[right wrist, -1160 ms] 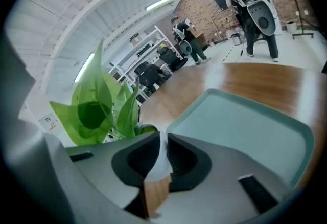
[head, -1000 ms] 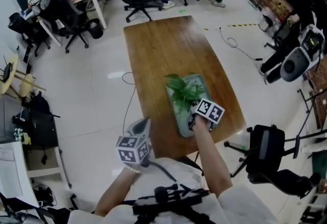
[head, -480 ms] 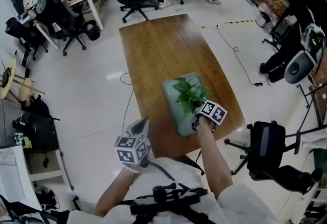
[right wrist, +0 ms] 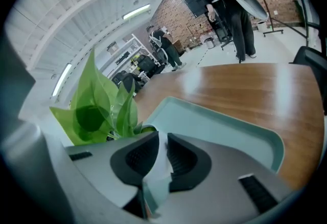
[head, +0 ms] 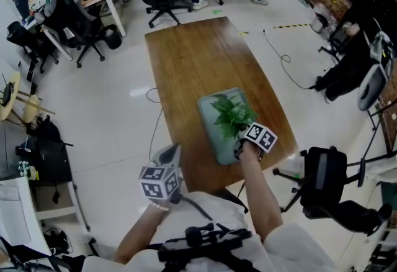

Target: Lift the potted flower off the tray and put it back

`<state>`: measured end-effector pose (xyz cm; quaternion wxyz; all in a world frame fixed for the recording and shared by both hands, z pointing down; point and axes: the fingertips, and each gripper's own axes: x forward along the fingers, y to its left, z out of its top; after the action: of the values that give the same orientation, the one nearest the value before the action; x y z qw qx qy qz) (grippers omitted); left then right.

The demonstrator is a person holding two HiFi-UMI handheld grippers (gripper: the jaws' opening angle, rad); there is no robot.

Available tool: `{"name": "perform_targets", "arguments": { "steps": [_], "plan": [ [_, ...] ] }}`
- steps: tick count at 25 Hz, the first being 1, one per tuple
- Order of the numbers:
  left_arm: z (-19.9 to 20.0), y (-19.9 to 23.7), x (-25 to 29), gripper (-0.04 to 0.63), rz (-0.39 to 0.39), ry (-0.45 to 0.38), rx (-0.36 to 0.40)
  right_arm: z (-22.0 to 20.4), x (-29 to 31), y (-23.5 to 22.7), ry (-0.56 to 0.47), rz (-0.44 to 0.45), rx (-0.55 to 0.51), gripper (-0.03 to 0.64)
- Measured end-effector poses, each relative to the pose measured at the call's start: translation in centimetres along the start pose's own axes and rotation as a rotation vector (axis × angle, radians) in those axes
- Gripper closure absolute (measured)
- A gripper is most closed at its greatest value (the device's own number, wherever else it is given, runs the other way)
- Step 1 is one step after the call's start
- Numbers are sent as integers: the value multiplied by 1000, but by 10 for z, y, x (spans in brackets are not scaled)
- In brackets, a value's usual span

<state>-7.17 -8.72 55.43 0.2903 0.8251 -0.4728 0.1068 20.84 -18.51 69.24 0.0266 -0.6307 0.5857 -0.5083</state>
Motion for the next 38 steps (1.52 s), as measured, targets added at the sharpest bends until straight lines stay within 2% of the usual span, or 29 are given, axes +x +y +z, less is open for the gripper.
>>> {"name": "perform_targets", "arguments": {
  "steps": [4, 8, 10, 15, 16, 20, 29, 33, 38],
  "plan": [
    [-2, -2, 0, 600, -2, 1, -2, -2, -1, -1, 1, 7, 4, 535],
    [-2, -1, 0, 600, -8, 2, -3, 5, -11, 1, -40, 10, 10, 529],
    [-3, -1, 0, 600, -12, 7, -3, 9, -20, 1, -65, 15, 19, 505],
    [-5, -15, 7, 600, -43, 22, 9, 25, -56, -3, -137, 48, 22, 508],
    [-5, -18, 10, 600, -51, 25, 12, 28, -65, -1, -153, 68, 13, 543],
    [-9, -24, 16, 600, -77, 36, 16, 28, -98, 8, -192, 139, -48, 617],
    [-7, -33, 22, 600, -102, 41, 16, 0, -136, 56, -118, 254, -246, 618],
    [-9, -34, 24, 600, -102, 41, 18, -10, -140, 65, -101, 269, -315, 618],
    [-11, -36, 23, 600, -105, 41, 18, -14, -144, 64, -109, 203, -408, 618]
  ]
}}
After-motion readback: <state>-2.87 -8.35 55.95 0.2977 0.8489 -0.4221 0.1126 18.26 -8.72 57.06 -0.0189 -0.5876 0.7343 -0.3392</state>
